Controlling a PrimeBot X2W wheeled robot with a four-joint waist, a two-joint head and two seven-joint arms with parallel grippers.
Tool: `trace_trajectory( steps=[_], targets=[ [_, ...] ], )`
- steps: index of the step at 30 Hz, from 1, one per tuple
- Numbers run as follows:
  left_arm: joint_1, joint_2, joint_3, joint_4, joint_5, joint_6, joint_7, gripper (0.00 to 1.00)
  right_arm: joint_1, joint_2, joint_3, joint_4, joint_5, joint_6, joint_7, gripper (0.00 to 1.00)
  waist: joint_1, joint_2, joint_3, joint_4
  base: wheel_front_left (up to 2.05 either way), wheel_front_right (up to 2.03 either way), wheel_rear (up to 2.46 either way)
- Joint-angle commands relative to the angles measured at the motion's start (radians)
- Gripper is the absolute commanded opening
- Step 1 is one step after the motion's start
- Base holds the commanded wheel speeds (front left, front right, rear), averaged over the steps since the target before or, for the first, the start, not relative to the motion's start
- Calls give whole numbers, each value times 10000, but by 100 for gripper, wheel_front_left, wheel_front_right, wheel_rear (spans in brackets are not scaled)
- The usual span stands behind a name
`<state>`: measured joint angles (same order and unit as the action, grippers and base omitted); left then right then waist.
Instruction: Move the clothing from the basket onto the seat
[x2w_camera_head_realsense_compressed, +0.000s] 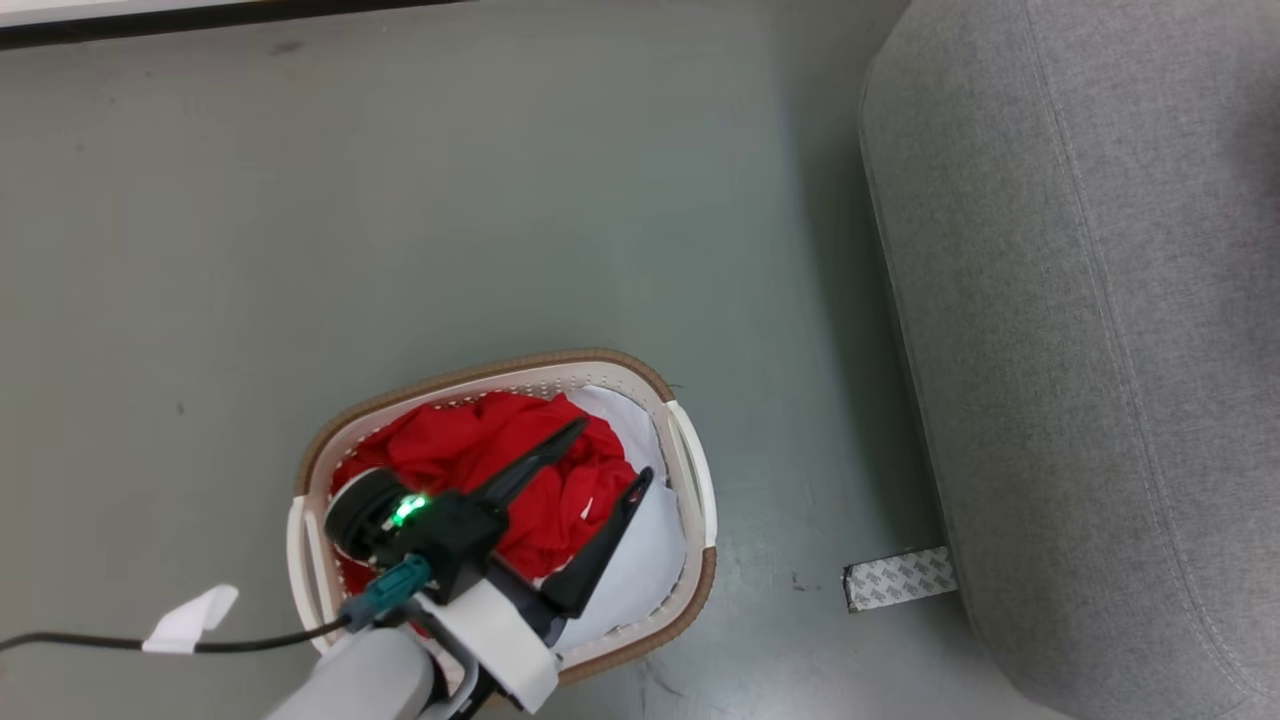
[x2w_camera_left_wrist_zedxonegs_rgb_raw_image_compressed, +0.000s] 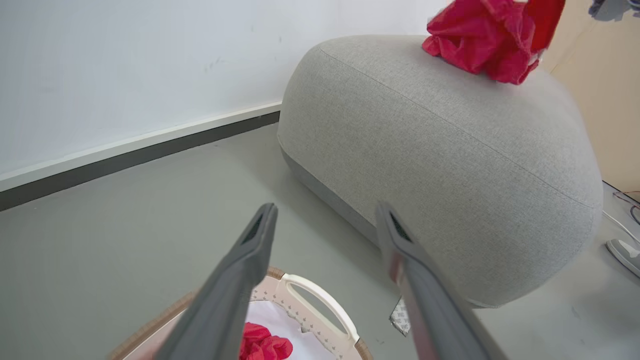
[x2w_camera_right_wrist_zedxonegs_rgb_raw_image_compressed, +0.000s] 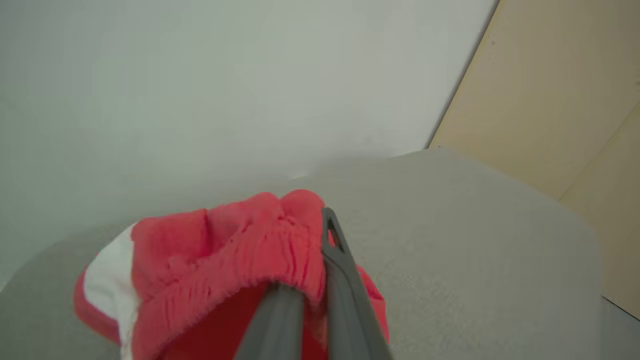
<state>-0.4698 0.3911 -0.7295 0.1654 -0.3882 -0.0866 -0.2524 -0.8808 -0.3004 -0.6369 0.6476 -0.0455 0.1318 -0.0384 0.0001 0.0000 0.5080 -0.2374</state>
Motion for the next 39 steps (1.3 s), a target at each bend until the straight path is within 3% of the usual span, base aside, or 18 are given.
trace_trajectory(
  steps=[1, 2, 3, 4, 5, 11, 18, 28, 39],
  targets=[
    [132, 107, 33, 57, -79, 57, -31, 100, 241, 189, -34, 188, -144, -22, -243, 0, -1, 0, -39, -31, 0, 0, 0],
    [177, 123, 53, 48, -103, 67, -37, 100, 432, 345, -127, 404, -130, -22, -469, 13, -1, 0, -66, -51, 0, 0, 0],
    [221, 140, 71, 62, -132, 84, -38, 100, 618, 492, -105, 624, -208, -23, -637, 39, -1, 0, -120, -86, 0, 0, 0],
    [266, 158, 93, 72, -187, 117, -37, 100, 751, 633, -82, 822, -202, -22, -835, 86, -1, 0, -173, -114, 0, 0, 0],
    [321, 181, 112, 85, -229, 143, -32, 100, 881, 740, -83, 957, -188, -22, -1059, 100, -1, 0, -249, -140, 0, 0, 0],
    [657, 63, 230, 259, -435, 348, -64, 100, 2063, 1257, 714, 1458, -169, -22, -1918, 100, -1, 0, -1011, -117, 0, 0, 0],
    [1333, -237, 725, 685, -812, 681, -121, 100, 3891, 1560, 1891, 506, 204, -23, -2252, 100, -1, 0, -2323, 105, 0, 0, 0],
    [3194, -827, 2795, 675, -703, 1115, -125, 100, 6476, 2247, 3647, -2566, 799, -22, -2270, 100, -1, 0, -4236, 546, 0, 0, 0],
    [4944, -1870, 5113, 671, 507, 894, -122, 100, 8491, 2471, 5520, -3531, 1500, -23, -2256, 100, -1, 0, -5207, 1426, 0, 0, 0]
  ],
)
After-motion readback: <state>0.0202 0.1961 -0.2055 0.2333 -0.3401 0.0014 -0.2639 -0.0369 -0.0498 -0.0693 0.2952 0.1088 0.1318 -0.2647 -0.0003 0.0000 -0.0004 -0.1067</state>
